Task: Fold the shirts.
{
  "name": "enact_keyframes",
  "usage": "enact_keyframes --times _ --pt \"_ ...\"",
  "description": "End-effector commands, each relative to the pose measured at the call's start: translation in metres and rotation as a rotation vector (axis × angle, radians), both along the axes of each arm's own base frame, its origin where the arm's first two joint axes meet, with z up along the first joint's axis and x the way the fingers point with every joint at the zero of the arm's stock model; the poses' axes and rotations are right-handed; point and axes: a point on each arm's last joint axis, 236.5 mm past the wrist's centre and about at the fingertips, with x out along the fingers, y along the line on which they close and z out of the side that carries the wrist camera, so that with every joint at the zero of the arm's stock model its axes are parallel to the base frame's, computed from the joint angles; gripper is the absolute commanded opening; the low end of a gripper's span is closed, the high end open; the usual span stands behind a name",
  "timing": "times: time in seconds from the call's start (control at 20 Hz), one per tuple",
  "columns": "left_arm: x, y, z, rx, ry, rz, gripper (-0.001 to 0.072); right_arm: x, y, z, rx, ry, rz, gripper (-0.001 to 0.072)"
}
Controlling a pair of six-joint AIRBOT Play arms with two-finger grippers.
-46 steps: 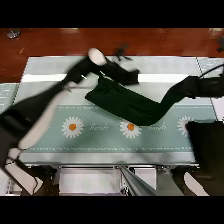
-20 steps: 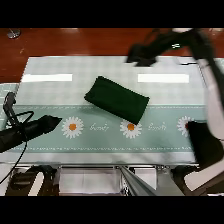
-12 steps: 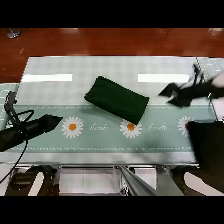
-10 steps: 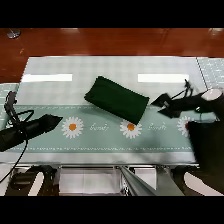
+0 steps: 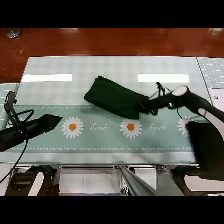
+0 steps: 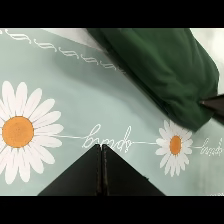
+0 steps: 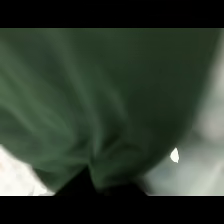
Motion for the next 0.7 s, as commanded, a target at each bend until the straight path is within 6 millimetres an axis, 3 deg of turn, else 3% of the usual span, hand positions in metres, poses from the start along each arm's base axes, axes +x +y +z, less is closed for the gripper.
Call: enact_keyframes --times 0.0,0.15,0.3,0.4,0.5,0.65 --pt "0.0 0.0 0.0 0.0 0.001 0.001 0.0026 0.035 0.037 0.044 0.052 -0.131 0.173 0.0029" --pt "0.0 0.0 0.0 0.0 0.001 0.001 0.0026 0.083 0.042 0.133 0.019 -0.35 0.248 0.0029" --pt "-0.003 -0.001 -0.002 -0.001 0.013 -0.009 0.0026 0.128 0.018 0.239 -0.065 -0.569 0.186 0.0029" --pt "-0.004 -0.002 -0.002 0.004 0.011 -0.016 0.0026 0.14 -0.021 0.289 -0.188 -0.663 0.14 0.0029" --pt "-0.004 -0.002 -0.002 0.003 0.012 -0.016 0.0026 0.136 -0.068 0.317 -0.276 -0.672 0.087 0.0029" --pt "-0.004 -0.002 -0.002 0.003 0.012 -0.016 0.0026 0.117 -0.158 0.332 -0.364 -0.585 -0.092 0.0029"
